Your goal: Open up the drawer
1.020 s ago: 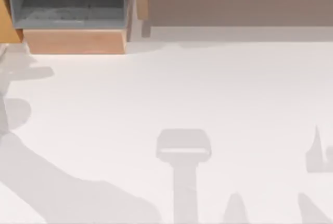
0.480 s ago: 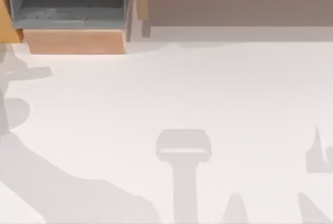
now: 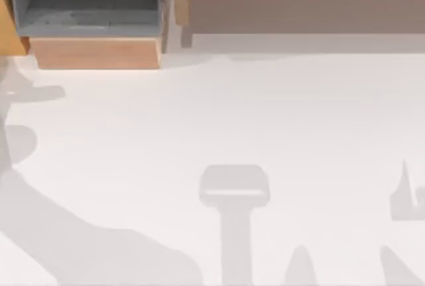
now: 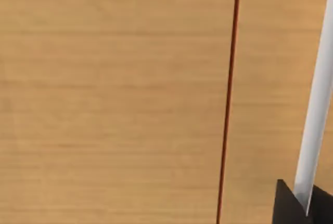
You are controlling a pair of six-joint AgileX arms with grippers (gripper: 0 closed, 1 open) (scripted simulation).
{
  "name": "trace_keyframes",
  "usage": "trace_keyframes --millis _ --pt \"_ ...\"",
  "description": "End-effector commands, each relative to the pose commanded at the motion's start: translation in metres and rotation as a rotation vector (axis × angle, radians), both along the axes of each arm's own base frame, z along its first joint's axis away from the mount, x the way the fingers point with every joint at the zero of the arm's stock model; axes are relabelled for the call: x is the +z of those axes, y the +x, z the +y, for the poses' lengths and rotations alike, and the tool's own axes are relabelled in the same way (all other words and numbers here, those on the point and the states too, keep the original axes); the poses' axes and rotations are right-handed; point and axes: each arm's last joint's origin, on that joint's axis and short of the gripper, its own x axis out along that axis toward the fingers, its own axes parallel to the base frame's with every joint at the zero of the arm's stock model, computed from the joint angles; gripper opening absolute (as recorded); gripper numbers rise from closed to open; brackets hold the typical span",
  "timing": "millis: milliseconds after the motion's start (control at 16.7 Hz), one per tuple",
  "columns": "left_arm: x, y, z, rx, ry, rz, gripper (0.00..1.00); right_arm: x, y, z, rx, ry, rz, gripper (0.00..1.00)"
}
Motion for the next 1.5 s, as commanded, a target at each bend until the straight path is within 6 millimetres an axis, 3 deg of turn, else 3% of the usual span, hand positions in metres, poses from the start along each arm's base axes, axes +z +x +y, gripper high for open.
trace_keyframes --millis 600,1020,1500 --pt "0.000 -0.060 0.001 -0.001 0.000 0.000 0.00 0.000 0.000 0.000 0.000 0.000 0.000 1.00" --pt "0.000 -0.065 0.002 -0.001 0.002 -0.003 0.00 0.000 0.000 0.000 0.000 0.000 0.000 1.00" --pt "-0.003 -0.123 0.002 0.000 -0.005 0.009 0.00 0.000 0.000 0.000 0.000 0.000 0.000 1.00"
